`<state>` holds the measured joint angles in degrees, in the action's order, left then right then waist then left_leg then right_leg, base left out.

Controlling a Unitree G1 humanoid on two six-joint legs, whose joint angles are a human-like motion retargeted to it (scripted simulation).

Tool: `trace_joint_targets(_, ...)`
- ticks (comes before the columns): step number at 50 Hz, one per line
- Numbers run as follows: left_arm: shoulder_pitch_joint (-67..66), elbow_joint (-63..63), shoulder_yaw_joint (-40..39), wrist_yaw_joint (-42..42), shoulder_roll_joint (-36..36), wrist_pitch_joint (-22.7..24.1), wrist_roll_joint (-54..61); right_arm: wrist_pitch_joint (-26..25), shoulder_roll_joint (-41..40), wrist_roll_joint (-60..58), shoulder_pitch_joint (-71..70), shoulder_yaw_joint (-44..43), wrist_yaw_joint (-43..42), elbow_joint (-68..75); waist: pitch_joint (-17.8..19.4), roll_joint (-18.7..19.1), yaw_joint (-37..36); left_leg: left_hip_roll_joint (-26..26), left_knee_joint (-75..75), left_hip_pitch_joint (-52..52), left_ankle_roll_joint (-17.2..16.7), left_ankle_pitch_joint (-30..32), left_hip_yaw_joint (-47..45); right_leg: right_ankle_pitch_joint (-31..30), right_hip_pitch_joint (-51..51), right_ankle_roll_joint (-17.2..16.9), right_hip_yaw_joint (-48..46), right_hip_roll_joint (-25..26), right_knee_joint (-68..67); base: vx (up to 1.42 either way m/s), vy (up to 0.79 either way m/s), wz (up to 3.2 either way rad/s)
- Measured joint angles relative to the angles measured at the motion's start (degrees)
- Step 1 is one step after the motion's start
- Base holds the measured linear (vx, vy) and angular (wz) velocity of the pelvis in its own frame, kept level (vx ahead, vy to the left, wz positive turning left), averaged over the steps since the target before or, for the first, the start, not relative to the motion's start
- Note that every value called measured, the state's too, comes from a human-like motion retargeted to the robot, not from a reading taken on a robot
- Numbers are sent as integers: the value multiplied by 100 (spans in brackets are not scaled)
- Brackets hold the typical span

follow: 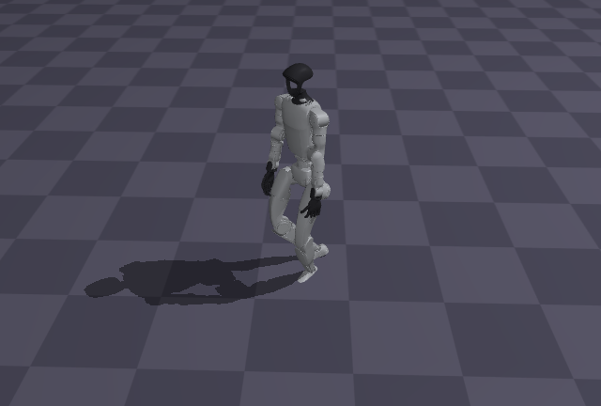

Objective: Walk

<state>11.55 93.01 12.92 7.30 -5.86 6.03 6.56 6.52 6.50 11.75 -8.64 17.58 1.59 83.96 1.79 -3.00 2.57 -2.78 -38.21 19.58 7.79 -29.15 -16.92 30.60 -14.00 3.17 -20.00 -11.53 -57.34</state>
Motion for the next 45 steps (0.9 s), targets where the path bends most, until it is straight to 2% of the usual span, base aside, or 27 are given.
trace_joint_targets(3, 11, 12, 55, -57, 14, -5, -52, 30, 56, 70, -91, -88, -62, -51, 101, -113, 306, -151, -20, -396, 103, -179, -102, 117, -554, -73, 227, -376, -607, 55, 1, -42)
trace_joint_targets(5, 153, 78, 84, -61, -1, 18, -88, 50, 101, 199, -209, -122, -87, -6, 188, -72, 484, -171, 242, -750, 139, -222, -190, 166, -874, -151, 282, -408, -253, 57, -1, -67)
trace_joint_targets(8, 306, 129, 219, -37, -68, 118, -73, 82, 122, 426, -204, -185, -85, 115, 227, 225, 569, 247, -292, -756, 106, -549, -315, -147, -1091, -311, 52, -45, 791, 51, -4, -78)
trace_joint_targets(10, 329, 85, 299, -58, -86, 178, -74, 97, 118, 507, -101, -204, -86, 182, 246, 316, 592, 449, -881, -705, 58, -612, -431, -322, -1183, -363, -71, -42, 872, 44, -5, -57)
trace_joint_targets(13, 365, 3, 415, -83, -126, 250, -51, 124, 107, 540, 21, -197, -47, 259, 256, 500, 531, 1012, -1935, -437, -23, -425, -633, -471, -1000, -267, -328, 50, 862, 43, -4, -39)
trace_joint_targets(15, 371, -12, 497, -94, -133, 273, -60, 127, 95, 551, 92, -190, -39, 301, 276, 642, 450, 1373, -2330, -183, -24, -526, -660, -496, -784, -219, -512, 183, 938, 42, -3, -57)
trace_joint_targets(17, 392, 38, 530, -81, -101, 259, -81, 121, 110, 542, 109, -202, -61, 353, 291, 807, 362, 1540, -2026, -81, -70, -706, -590, -540, -451, -213, -655, 455, 1320, 42, 1, -80)
trace_joint_targets(22, 260, 84, 364, -44, -21, 176, -151, 123, 121, 312, 150, -203, -81, 190, 258, 503, 493, 987, -794, -541, -40, -634, -652, -269, -374, -340, -478, 180, 937, 37, 4, -104)
trace_joint_targets(25, 225, 0, 287, 11, -75, 156, -197, 139, 126, 240, 165, -176, -5, -34, 197, 197, 574, 684, -132, -1024, -109, 17, -1067, -397, -432, -209, -716, -361, 669, 31, 0, -180)
trace_joint_targets(28, 207, -92, 298, 21, -141, 160, -184, 177, 114, 397, 218, -177, 35, -102, 175, 79, 567, 811, -507, -1056, -224, 449, -1235, -530, -485, -238, -801, -379, 827, 24, -7, -214)
trace_joint_targets(30, 227, -162, 297, -4, -220, 156, -161, 181, 111, 548, 248, -220, 32, -91, 179, 34, 475, 1033, -1168, -922, -162, 482, -1219, -527, -422, -200, -868, -278, 969, 24, -9, -239)
trace_joint_targets(32, 268, -246, 262, -93, -296, 144, -138, 165, 114, 622, 270, -282, -6, -68, 245, 26, 340, 1317, -2041, -665, 30, 257, -1033, -261, -320, -57, -835, -135, 933, 26, -9, -242)
trace_joint_targets(35, 432, -349, 137, -280, -371, 94, -67, 133, 88, 635, 161, -425, -108, -64, 498, 176, 87, 1751, -3087, -23, 204, -274, -428, 0, -149, 56, -561, 465, 1005, 31, -6, -248)
trace_joint_targets(37, 554, -291, 49, -229, -326, 72, 67, 110, 36, 634, 38, -505, -146, -79, 554, 380, -118, 1805, -2820, 409, 91, -344, 21, -453, -5, -12, -390, 976, 1557, 36, 0, -306)
trace_joint_targets(41, 477, -111, 66, 89, -241, 108, 148, 119, -89, 800, -32, -454, 22, -89, 327, 253, -262, 1074, -930, 689, -382, 413, 405, -1466, -37, -323, -252, 1019, 2276, 36, 4, -331)
trace_joint_targets(43, 446, -47, 170, 174, -236, 135, 128, 131, -100, 946, -105, -442, 67, -21, 174, 143, -239, 761, -62, 631, -535, 866, 392, -1509, -121, -406, -156, 952, 2561, 31, 6, -315)
trace_joint_targets(45, 381, -35, 255, 168, -224, 154, 101, 143, -92, 994, -120, -438, 20, 31, 145, 158, -160, 731, -82, 666, -544, 878, 366, -1237, -221, -408, -115, 905, 2457, 21, 10, -283)
